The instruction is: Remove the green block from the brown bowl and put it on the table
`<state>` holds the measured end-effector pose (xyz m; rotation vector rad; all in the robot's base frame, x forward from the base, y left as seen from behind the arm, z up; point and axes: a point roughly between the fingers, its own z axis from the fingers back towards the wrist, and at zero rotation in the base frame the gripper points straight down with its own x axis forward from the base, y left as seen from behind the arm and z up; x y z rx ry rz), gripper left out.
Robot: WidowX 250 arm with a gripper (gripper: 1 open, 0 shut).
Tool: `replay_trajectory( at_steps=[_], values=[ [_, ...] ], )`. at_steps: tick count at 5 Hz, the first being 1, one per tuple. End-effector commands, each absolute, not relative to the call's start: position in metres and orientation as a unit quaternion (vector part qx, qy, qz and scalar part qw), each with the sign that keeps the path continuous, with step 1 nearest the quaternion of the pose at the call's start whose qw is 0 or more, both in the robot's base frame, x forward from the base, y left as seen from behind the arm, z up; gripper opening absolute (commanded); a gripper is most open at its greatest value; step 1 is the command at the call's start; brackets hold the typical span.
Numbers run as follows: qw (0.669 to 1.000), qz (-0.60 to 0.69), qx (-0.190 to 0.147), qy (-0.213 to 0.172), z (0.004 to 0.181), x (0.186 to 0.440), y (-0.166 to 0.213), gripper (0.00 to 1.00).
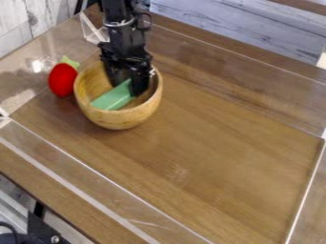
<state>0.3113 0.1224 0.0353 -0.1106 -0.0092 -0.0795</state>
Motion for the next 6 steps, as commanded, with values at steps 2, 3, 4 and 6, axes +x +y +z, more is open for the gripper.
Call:
replay_trajectory(
  at_steps=[2,3,4,6],
  values=[
    [0.996,-0.075,-0.047,-0.022,0.063,0.318,0.134,0.0],
    [0.996,-0.064,-0.048,-0.027,0.068,0.315,0.139,0.0],
    [0.997,-0.054,-0.049,-0.029,0.071,0.311,0.143,0.0],
    [0.997,0.04,-0.049,-0.038,0.094,0.313,0.129,0.0]
  ],
)
